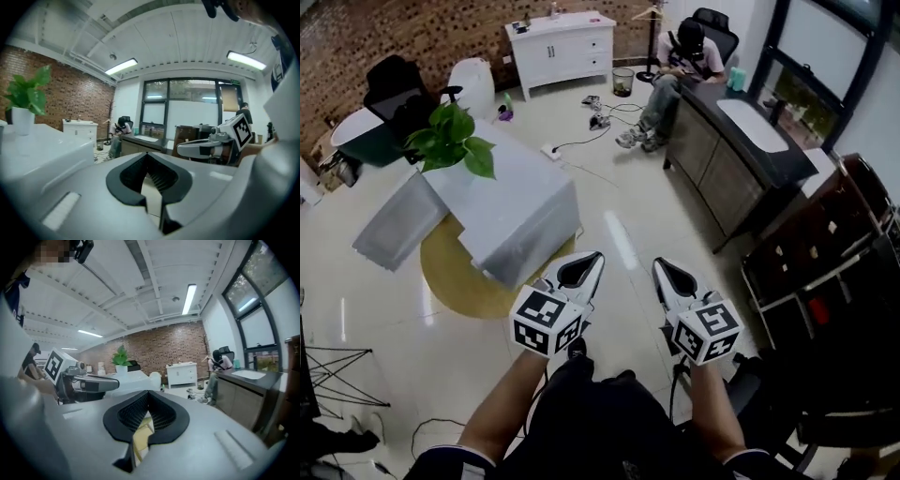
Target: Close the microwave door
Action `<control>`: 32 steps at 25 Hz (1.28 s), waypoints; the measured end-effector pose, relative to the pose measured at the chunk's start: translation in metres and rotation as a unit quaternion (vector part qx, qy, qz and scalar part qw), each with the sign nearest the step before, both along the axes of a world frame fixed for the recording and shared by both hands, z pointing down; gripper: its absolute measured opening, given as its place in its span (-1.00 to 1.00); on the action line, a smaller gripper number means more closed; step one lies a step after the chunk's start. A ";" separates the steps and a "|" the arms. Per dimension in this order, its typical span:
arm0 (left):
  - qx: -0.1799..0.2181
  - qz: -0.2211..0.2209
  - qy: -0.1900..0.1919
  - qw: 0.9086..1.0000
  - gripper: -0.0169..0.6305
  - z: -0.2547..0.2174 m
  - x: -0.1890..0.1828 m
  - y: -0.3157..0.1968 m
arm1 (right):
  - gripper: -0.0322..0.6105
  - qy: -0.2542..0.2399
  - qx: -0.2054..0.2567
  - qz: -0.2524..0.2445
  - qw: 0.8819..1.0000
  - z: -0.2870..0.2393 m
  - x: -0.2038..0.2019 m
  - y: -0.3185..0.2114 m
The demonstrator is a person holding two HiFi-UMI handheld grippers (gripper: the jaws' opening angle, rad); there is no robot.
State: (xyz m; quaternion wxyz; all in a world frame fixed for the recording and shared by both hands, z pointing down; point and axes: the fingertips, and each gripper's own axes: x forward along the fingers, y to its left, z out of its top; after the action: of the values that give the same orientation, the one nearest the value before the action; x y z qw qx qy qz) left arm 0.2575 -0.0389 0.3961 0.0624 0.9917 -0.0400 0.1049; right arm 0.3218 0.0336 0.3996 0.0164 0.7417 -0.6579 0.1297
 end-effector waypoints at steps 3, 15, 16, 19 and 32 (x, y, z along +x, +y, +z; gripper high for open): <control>-0.002 -0.073 -0.002 0.997 -0.91 0.002 -0.042 -0.036 | -0.89 0.003 0.003 -0.074 0.997 -0.001 -0.034 -0.046; -0.002 -0.322 -0.003 0.947 -0.91 0.008 -0.200 -0.135 | -0.89 0.014 0.013 -0.308 0.951 -0.002 -0.168 -0.176; -0.003 -0.340 -0.002 0.940 -0.91 0.009 -0.212 -0.139 | -0.89 0.015 0.014 -0.327 0.945 -0.002 -0.179 -0.182; -0.004 -0.391 0.000 0.920 -0.91 0.008 -0.242 -0.147 | -0.89 0.019 0.014 -0.377 0.926 -0.003 -0.206 -0.200; -0.003 -0.496 -0.001 0.869 -0.91 0.018 -0.321 -0.156 | -0.89 0.030 0.022 -0.478 0.877 0.002 -0.278 -0.228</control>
State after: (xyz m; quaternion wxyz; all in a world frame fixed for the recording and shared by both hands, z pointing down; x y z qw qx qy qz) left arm -0.0640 -0.1953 0.4140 0.1087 0.8413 -0.5260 0.0615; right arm 0.0439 -0.1947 0.4018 0.0802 0.3403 -0.9343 0.0694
